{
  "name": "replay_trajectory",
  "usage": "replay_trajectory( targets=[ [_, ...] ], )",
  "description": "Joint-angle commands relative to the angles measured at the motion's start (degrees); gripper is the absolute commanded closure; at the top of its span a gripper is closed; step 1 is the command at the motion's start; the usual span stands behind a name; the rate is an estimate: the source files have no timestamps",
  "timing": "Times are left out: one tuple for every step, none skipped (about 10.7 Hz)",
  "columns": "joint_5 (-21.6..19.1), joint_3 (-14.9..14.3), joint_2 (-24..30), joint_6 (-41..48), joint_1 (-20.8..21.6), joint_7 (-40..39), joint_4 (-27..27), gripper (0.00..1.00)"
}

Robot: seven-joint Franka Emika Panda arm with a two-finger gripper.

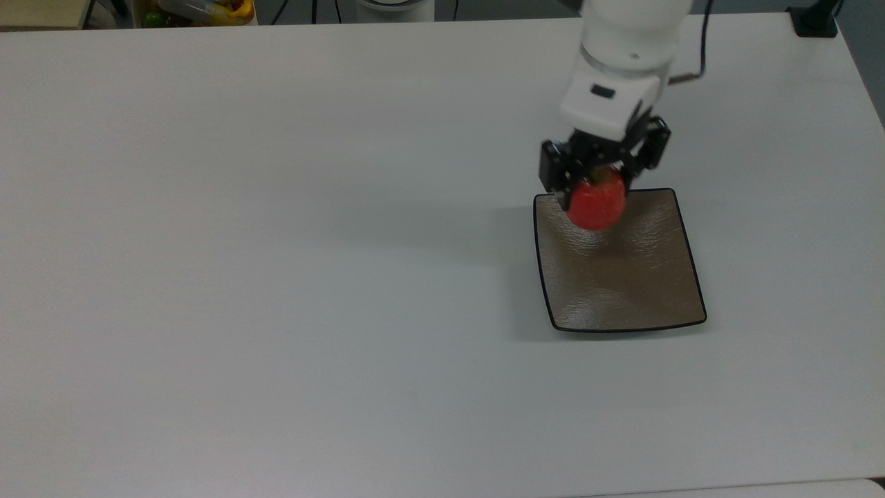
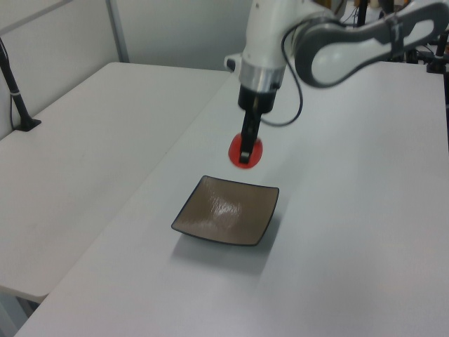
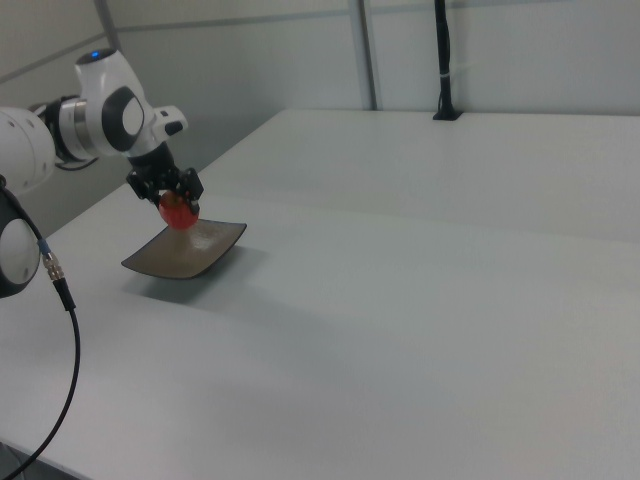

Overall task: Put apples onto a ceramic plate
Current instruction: 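Lower the apple onto the plate center and open the gripper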

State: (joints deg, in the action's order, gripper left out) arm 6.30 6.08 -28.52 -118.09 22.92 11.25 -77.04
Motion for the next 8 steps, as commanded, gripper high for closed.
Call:
replay_trajectory(
  targets=[
    [1.6,-0.7,-6.2,-7.0,2.6,2.6,2.0,0.68],
    [1.8,-0.7,-7.6,-8.6,3.0,2.6,2.0,0.68],
    [1.8,-0.7,-8.8,-9.9,3.0,2.6,1.9,0.68],
    [1.9,-0.7,-10.1,-12.1,3.0,2.6,1.7,0.66],
    [1.9,-0.7,-10.8,-14.2,3.0,2.6,1.3,0.64],
    [1.9,-0.7,-11.1,-14.5,3.0,2.7,0.8,0.55],
    [1.9,-0.7,-11.1,-14.5,3.0,2.6,0.7,0.44],
    [1.9,-0.7,-11.1,-15.3,3.0,2.6,-0.1,0.28]
  ],
)
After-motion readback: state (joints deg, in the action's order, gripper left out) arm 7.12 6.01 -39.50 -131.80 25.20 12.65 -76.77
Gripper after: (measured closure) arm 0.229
